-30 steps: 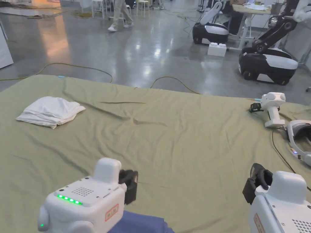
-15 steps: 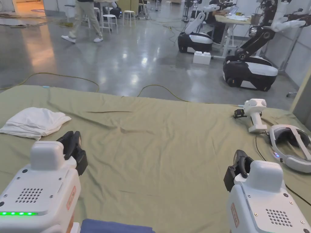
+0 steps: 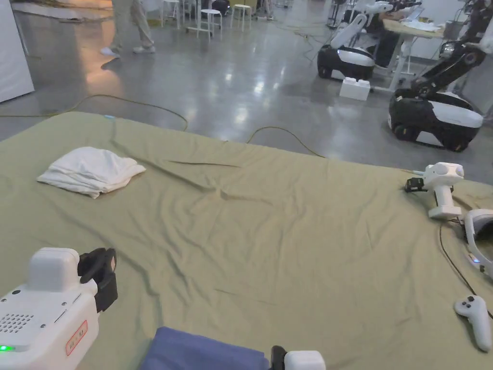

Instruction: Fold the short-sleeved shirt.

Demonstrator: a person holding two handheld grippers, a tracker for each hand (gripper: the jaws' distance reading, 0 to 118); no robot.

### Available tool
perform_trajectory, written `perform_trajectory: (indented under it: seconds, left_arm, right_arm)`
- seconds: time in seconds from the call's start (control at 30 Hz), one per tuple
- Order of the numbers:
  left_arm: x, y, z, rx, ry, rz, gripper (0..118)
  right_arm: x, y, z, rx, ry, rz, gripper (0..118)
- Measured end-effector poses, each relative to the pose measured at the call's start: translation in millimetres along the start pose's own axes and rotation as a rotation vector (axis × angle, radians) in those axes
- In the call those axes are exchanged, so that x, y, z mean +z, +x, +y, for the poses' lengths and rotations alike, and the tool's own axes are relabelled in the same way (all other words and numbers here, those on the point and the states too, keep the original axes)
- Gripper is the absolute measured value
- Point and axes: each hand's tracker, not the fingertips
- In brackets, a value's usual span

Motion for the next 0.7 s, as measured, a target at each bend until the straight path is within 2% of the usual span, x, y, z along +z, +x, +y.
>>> perform_trajectory:
  seconds: [0.13,0.3,0.33,0.4,0.5,0.7]
  left_arm:
    - [-1,-25,-25,0.074,-0.136,-0.024,13]
    - [-11,-47,-49,0.159,-0.300,-0.089,13]
    - [-15,-52,-53,0.180,-0.338,-0.111,16]
    - [-23,-56,-59,0.211,-0.423,-0.148,39]
    - [-44,-70,-72,0.293,-0.535,-0.265,59]
    - [-89,-94,-97,0.502,-0.717,-0.431,65]
  right_arm:
    - [-32,-27,-27,0.030,-0.090,0.040,0]
    - [-58,-33,-65,0.092,-0.175,-0.030,0]
    - [-59,-32,-72,0.088,-0.169,-0.034,0]
    - [-58,-29,-77,0.094,-0.149,-0.032,0]
    - [-56,-31,-71,0.133,-0.148,-0.030,0]
    - [-55,-26,-68,0.094,-0.161,-0.008,0]
